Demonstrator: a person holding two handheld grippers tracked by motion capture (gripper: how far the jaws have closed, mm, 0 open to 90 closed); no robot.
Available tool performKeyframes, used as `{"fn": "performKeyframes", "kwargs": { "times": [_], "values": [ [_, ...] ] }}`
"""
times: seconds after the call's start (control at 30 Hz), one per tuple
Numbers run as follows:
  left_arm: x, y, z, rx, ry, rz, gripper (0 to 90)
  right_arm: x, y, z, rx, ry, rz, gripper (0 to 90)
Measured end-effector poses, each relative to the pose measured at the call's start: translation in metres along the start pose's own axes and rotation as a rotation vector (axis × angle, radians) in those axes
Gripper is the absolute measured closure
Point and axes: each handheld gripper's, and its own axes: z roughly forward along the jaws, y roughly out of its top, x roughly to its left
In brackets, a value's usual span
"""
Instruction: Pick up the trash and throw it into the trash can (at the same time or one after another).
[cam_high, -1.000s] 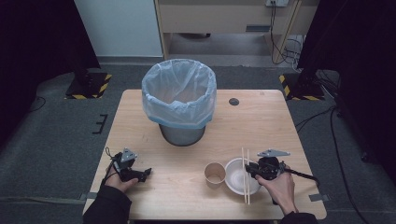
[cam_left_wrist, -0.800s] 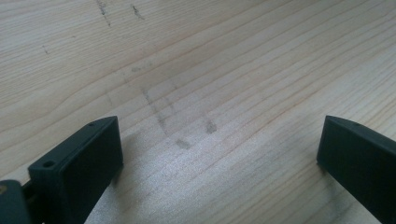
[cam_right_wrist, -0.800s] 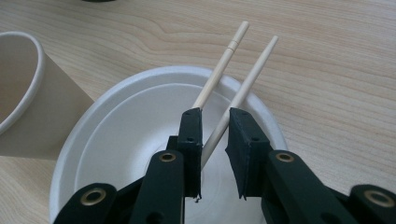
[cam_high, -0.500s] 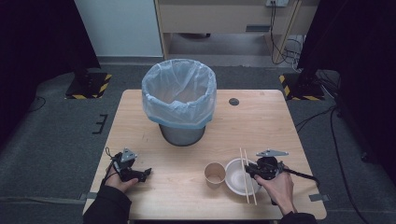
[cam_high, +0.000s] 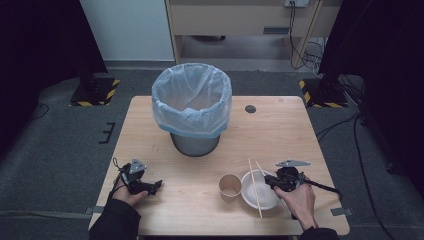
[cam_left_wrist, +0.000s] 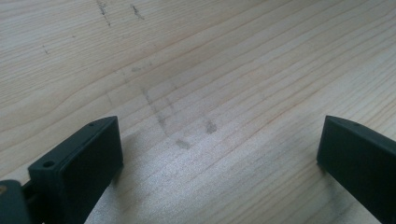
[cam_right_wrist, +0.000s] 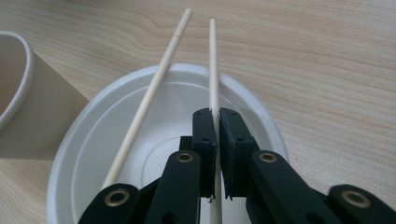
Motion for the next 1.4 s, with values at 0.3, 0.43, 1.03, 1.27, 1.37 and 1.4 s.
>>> {"fn": "performKeyframes", "kwargs": {
  "times": [0.3,0.43,1.03,1.27,1.37,1.4],
  "values": [
    [0.0,0.0,0.0,0.0,0.0,0.0,0.0,-0.004,0.004,-0.008,-0.064,0.009,0.021,86.0],
    [0.0,0.0,0.0,0.0,0.0,0.0,0.0,-0.007,0.006,-0.014,-0.101,0.015,0.036,86.0],
    [0.0,0.0,0.0,0.0,-0.001,0.001,0.0,-0.023,0.018,-0.044,-0.305,0.043,0.095,86.0],
    [0.0,0.0,0.0,0.0,-0.001,0.001,0.0,-0.026,0.024,-0.055,-0.376,0.046,0.102,86.0],
    [0.0,0.0,0.0,0.0,-0.001,0.001,0.0,-0.029,0.028,-0.062,-0.418,0.054,0.114,86.0],
    [0.0,0.0,0.0,0.0,-0.001,0.001,0.0,-0.03,0.029,-0.064,-0.427,0.058,0.12,86.0]
  ]
}}
